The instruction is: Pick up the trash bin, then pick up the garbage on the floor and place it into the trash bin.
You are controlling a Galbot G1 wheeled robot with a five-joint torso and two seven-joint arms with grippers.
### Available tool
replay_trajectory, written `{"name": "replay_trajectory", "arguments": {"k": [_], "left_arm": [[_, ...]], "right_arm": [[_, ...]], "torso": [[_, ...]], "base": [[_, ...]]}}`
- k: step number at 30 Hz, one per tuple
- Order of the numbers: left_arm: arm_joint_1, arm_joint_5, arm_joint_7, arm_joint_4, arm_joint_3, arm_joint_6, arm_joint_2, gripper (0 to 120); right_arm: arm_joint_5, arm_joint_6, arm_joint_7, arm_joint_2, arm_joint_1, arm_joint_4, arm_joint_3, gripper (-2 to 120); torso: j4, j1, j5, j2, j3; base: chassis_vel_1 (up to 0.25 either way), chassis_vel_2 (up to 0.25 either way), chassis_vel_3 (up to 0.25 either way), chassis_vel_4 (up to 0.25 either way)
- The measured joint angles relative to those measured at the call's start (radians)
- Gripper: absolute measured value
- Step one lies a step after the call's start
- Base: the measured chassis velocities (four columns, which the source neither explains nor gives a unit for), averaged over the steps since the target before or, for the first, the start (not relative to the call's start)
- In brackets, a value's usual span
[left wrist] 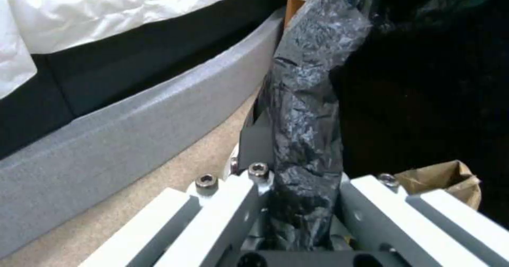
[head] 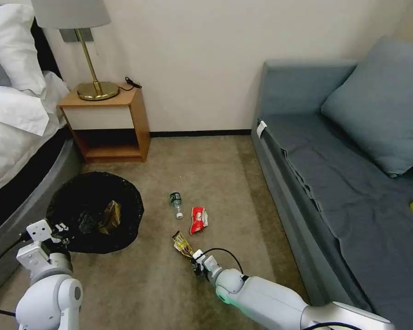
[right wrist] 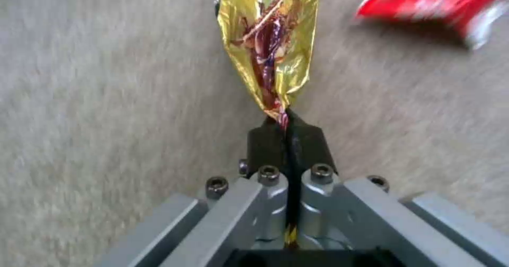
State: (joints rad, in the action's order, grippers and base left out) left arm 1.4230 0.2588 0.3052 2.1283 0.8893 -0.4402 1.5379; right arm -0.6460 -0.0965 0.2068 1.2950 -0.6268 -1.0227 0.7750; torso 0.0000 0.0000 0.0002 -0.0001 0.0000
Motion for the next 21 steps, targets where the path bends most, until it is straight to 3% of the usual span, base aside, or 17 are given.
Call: {"name": "replay_trajectory", "arguments": {"k": [7,10,11,14,18,21], "left_arm": [[0.0,0.003,0.0,-0.022,-0.006,-0.003,-0.008,2],[-0.001,0.003,0.0,-0.043,-0.015,-0.003,-0.012,2],[-0.001,0.003,0.0,-0.043,-0.015,-0.003,-0.012,2],[0.001,-0.006,-0.001,-0.051,-0.031,-0.007,-0.012,2],[0.005,-0.022,-0.003,-0.058,-0.053,-0.008,-0.003,2],[0.006,-0.027,-0.005,-0.059,-0.063,-0.008,0.007,2]], "right_arm": [[-0.021,-0.013,0.039,-0.107,0.015,-0.164,-0.081,0],[0.017,0.008,0.049,-0.215,0.023,-0.278,-0.173,0],[0.017,0.008,0.049,-0.215,0.023,-0.278,-0.173,0],[-0.002,0.008,0.07,-0.285,0.037,-0.442,-0.244,0],[-0.057,-0.035,0.121,-0.296,0.057,-0.619,-0.257,0],[-0.083,-0.073,0.168,-0.25,0.061,-0.697,-0.234,0]], "torso": [[0.0,0.0,0.0002,0.0,0.0],[-0.0004,0.0,-0.0001,0.0,0.0],[-0.0004,0.0,-0.0001,0.0,0.0],[-0.0005,0.0,-0.0002,0.0,0.0],[0.0,0.0,-0.0003,0.0,0.0],[-0.0003,0.0,-0.0003,0.0,0.0]], "base": [[0.0,0.0,0.0,0.0],[0.0,0.0,0.0,0.0],[0.0,0.0,0.0,0.0],[0.0,0.0,0.0,0.0],[0.0,0.0,0.0,0.0],[0.0,0.0,0.0,0.0]]}}
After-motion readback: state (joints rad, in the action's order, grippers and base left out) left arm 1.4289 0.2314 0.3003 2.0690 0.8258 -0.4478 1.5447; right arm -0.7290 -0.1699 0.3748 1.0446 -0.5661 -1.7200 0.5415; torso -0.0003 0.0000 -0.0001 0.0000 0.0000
